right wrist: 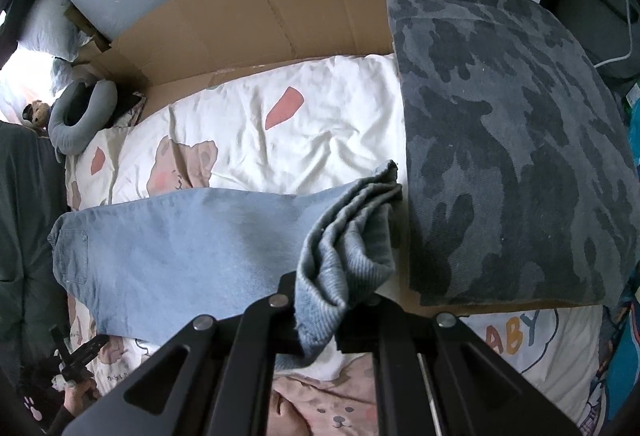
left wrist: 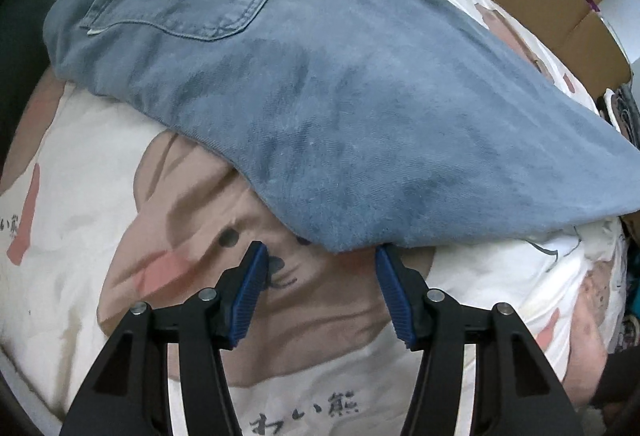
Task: Fold clothes
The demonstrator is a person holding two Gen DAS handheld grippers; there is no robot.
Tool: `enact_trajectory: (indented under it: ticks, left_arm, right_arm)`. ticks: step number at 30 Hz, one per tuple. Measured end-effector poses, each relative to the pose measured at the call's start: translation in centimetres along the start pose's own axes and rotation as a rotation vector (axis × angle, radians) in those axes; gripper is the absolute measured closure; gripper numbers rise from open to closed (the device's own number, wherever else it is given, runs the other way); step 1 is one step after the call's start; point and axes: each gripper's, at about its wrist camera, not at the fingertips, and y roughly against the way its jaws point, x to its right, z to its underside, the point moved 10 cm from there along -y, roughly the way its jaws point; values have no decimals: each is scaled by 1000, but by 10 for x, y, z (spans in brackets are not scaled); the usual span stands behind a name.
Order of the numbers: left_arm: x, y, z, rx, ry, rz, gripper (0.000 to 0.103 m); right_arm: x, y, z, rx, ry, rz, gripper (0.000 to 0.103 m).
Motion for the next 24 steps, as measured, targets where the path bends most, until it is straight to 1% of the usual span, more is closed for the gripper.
enact_trajectory:
  ticks: [4, 6, 8, 14, 17, 19, 24]
  left_arm:
    - [3, -3, -8, 28, -40, -30, 47]
    - [2, -2, -12, 49, -43, -29, 47]
    - [3, -1, -18, 70, -27, -19, 47]
    - [4, 4, -32, 138, 75, 16, 47]
    - [6, -4, -28, 132, 96, 13, 47]
    - [9, -12, -24, 122, 93, 9, 47]
    - [3, -17, -21, 138, 86, -3, 47]
  right_arm:
    - [2, -3, 2, -10, -7, -5, 98]
    - [3, -4, 3, -12, -8, -6, 98]
    - [4, -5, 3, -14, -8, -7, 98]
    - [7, -7, 0, 0, -46, -28, 98]
    - [9, -9, 0, 1, -58, -33, 98]
    - [10, -10, 0, 2, -68, -37, 97]
    - [12, -13, 0, 1, -81, -39, 97]
